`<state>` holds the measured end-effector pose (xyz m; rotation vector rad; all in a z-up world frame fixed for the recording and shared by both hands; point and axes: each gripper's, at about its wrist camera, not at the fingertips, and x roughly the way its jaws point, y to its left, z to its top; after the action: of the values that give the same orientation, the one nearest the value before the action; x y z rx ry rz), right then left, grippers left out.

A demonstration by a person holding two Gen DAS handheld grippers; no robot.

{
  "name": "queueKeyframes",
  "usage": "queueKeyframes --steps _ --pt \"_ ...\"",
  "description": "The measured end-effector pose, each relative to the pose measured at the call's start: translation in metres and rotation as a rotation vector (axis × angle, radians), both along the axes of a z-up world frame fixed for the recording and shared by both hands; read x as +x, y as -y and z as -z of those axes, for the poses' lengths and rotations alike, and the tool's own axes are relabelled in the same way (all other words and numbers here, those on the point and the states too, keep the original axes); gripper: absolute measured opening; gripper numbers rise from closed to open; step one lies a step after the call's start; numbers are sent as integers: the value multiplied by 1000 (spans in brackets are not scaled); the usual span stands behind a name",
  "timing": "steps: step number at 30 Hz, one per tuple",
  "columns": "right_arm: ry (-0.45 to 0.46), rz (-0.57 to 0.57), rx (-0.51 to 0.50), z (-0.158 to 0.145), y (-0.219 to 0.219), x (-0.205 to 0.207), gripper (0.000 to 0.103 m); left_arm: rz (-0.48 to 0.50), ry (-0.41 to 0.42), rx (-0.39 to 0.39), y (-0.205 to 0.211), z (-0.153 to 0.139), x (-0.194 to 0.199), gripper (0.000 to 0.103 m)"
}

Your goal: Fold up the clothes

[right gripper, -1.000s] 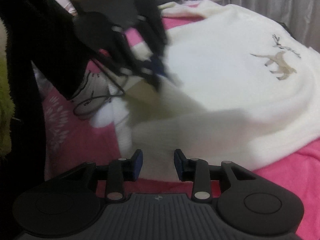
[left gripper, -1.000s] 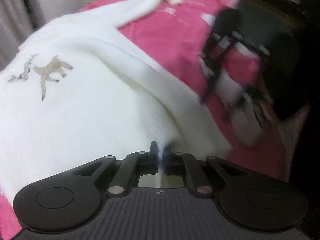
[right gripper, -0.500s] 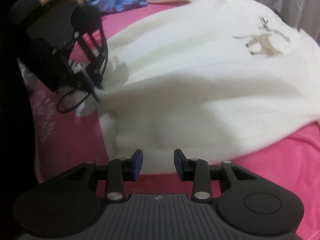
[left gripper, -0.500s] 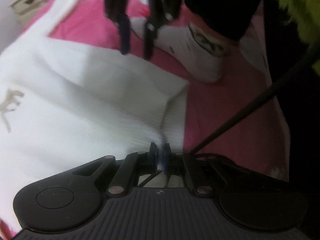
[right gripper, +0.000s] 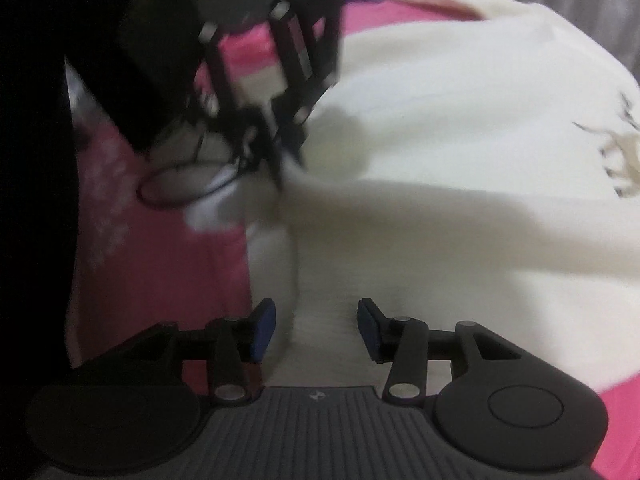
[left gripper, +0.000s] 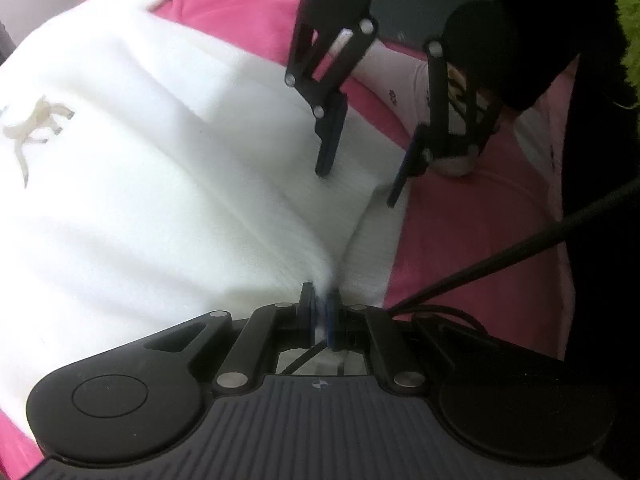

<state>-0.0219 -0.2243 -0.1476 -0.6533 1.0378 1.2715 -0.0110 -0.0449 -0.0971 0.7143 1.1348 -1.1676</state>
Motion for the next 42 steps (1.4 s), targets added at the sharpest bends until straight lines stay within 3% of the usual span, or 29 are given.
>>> queueKeyframes --steps 8,11,13,15,21,25,28,32,35,42 --pt "65 -30 -58 10 -1 -10 51 -36 -18 -30 -6 6 0 3" --pt "75 -9 -62 7 2 -7 38 -50 -26 -35 -10 7 1 3" --pt "69 26 -59 2 7 -2 37 -54 -28 -38 -12 8 1 3" --pt "53 74 -55 -4 16 7 7 -54 -29 -44 -13 8 0 3" --pt "27 119 -25 -43 56 34 3 3 -22 -82 -9 -4 -7 3" --pt "-34 65 -13 -77 83 45 3 54 -18 -111 6 -17 -9 3" --pt "-72 2 -33 -85 85 36 3 84 -21 -122 23 -17 -9 3" --pt "-138 -29 -63 -72 84 24 2 134 -31 -108 24 -10 -14 3" --pt "-200 -17 -74 -54 79 27 3 207 -10 -44 26 11 -22 3" --pt "-435 58 -119 1 70 39 3 254 -9 -13 33 37 -28 4"
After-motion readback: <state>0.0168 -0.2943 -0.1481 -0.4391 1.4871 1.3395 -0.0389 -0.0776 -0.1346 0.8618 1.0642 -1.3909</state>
